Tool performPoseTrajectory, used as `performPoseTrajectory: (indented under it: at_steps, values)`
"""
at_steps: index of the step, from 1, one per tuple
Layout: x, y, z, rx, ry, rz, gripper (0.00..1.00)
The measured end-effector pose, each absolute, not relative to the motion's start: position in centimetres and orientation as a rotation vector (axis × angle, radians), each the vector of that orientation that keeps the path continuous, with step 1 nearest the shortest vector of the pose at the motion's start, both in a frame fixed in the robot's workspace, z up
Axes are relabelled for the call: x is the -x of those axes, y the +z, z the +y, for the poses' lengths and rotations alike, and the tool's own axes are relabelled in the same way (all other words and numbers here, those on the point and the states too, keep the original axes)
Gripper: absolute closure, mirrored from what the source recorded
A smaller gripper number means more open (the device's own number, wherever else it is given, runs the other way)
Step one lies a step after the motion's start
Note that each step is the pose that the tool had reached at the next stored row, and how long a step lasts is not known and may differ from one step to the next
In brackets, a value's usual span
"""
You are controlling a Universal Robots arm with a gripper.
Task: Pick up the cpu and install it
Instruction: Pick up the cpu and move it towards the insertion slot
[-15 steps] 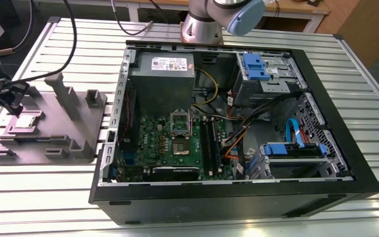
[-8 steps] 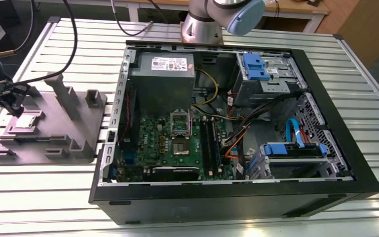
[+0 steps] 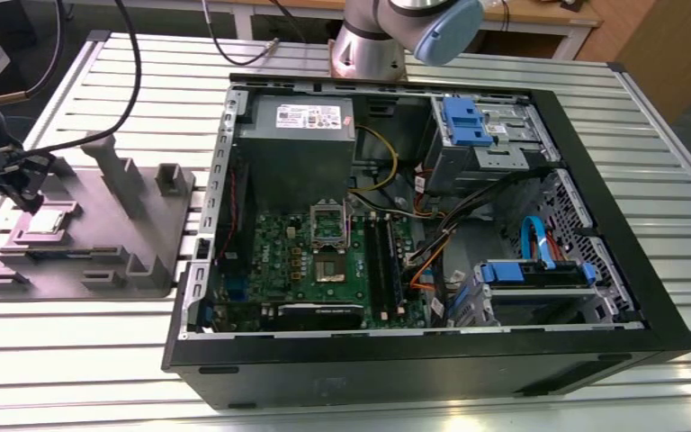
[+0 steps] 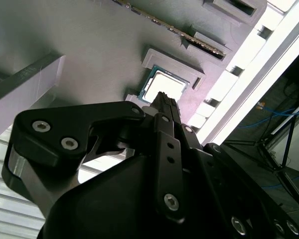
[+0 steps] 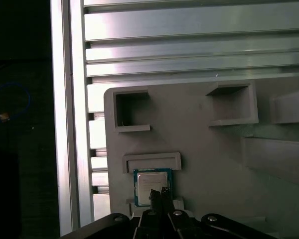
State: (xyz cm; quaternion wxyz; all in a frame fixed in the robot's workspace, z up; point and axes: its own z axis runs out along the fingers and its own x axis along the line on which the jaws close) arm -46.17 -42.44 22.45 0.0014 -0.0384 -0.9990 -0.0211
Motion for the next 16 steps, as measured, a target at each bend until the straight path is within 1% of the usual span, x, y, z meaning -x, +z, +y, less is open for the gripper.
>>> performPoseTrajectory:
  at_steps: [3, 5, 6, 7, 8, 9, 10, 11, 16]
  values:
    - [46.17, 22.45, -42.44, 0.120, -0.066, -3.136, 0.85]
    - [46.17, 22.44, -42.44, 0.120, -0.066, -3.136, 0.73]
    - [46.17, 22.44, -42.45, 0.120, -0.066, -3.136, 0.73]
    - [46.17, 22.44, -42.45, 0.120, -0.066, -3.136, 0.67]
    - [46.17, 22.44, -42.44, 0.120, -0.066, -3.136, 0.67]
    - [46.17, 22.44, -42.44, 0.120, -0.066, -3.136, 0.61]
    - [46.17, 22.44, -42.45, 0.120, -0.066, -3.136, 0.61]
    - [46.17, 22.44, -42.44, 0.120, -0.066, -3.136, 0.55]
    - [46.17, 22.43, -42.44, 0.120, -0.066, -3.136, 0.55]
